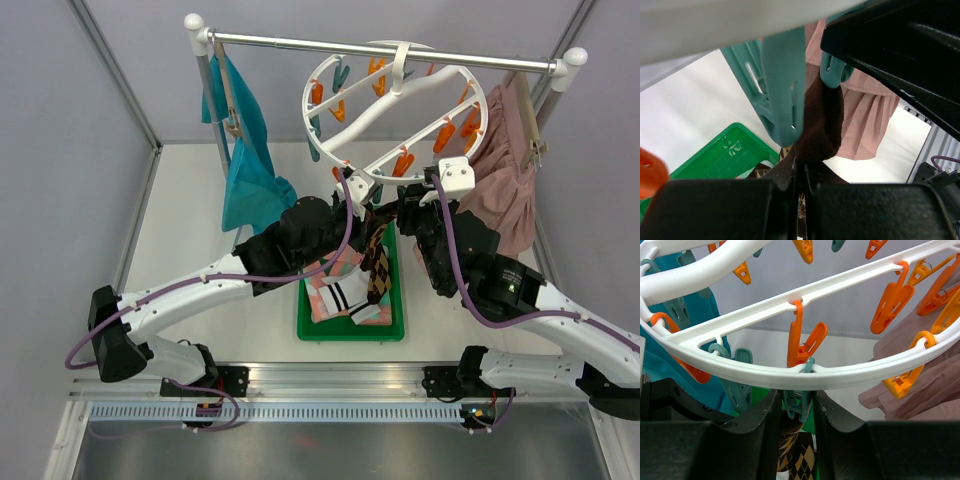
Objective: Clip the socks to the hanger
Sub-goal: Clamp the sock onto the hanger.
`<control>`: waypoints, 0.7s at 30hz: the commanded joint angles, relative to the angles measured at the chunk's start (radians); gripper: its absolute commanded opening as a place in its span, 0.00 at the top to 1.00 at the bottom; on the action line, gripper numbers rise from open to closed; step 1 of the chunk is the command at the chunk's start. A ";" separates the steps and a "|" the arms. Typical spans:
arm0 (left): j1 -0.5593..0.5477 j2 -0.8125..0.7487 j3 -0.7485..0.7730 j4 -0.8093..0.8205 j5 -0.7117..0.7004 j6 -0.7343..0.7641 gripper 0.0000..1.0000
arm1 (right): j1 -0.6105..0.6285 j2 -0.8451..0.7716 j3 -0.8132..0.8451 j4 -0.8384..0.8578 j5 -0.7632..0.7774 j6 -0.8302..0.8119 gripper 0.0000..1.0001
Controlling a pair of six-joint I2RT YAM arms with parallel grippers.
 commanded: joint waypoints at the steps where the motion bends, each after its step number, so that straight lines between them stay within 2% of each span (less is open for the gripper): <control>1: 0.003 -0.033 0.051 0.050 0.004 -0.028 0.98 | 0.004 -0.013 -0.005 0.001 0.019 0.009 1.00; 21: 0.005 -0.039 0.046 0.047 0.007 -0.027 0.98 | 0.003 -0.019 -0.005 0.003 0.027 0.005 1.00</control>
